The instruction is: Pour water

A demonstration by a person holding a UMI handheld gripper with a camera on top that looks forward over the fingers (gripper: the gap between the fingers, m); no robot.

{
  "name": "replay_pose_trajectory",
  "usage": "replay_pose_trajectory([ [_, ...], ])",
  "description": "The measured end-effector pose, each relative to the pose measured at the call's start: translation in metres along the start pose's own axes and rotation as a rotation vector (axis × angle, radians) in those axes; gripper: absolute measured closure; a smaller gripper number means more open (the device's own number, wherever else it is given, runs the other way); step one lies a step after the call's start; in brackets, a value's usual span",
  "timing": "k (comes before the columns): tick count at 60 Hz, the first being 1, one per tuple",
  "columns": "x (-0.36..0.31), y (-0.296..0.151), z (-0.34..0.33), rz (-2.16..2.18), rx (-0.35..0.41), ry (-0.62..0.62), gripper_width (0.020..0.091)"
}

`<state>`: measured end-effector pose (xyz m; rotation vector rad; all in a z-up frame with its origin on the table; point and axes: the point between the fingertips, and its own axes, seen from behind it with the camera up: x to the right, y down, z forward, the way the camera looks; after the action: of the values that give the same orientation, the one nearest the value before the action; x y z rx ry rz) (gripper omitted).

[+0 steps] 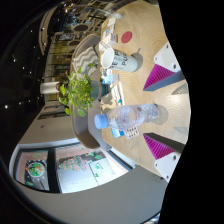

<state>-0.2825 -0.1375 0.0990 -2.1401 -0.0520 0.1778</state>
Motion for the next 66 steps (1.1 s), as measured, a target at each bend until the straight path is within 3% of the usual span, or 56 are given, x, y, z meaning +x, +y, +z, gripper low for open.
replay_pose_trajectory([
  [12, -0.002, -0.018, 0.063, 0.021, 0.073, 0.051, 0.0270],
  [19, -0.004, -0.018, 0.083, 0.023, 0.090, 0.052, 0.0393],
  [24, -0.006, -0.020, 0.089, 0.040, 0.104, 0.046, 0.0539],
  [36, -0.007, -0.023, 0.089, 0.009, 0.123, 0.036, 0.0709],
  [44, -0.006, -0.024, 0.083, -0.013, 0.115, 0.037, 0.0735],
  [46, -0.006, -0.026, 0.082, -0.022, 0.117, 0.032, 0.0774],
  [52, -0.008, -0.042, 0.077, -0.020, 0.131, 0.014, 0.0774],
  [66, -0.010, -0.120, 0.049, 0.162, 0.214, -0.100, 0.0776],
])
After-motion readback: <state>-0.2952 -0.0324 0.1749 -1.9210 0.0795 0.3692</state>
